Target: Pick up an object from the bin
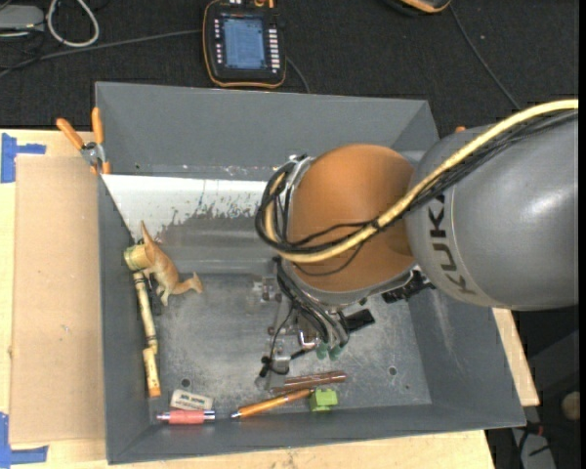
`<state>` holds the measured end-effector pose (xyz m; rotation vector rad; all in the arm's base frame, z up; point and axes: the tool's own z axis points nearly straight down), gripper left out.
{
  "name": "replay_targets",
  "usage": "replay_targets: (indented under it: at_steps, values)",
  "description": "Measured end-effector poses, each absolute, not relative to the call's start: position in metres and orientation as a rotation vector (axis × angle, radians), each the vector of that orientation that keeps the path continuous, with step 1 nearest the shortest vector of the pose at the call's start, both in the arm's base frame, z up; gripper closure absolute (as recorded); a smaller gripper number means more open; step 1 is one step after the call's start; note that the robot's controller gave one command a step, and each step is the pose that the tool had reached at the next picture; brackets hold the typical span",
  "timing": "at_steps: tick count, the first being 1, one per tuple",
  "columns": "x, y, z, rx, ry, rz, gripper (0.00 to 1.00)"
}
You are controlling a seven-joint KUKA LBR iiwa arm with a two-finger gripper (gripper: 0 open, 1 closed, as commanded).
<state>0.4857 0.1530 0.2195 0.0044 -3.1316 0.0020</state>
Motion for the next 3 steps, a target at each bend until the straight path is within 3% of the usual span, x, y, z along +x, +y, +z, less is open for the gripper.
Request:
replay_targets:
  at_steps: [1,2,3]
  values:
    - [0.488,0.152,0.223,-0.004,-3.139,0.000,0.00]
    - [0.496,0.108,0.143,0.437,-3.108,-0.001,0.00]
    - [0.514,0.050,0.159,0.593,-3.086,-0.003,0.00]
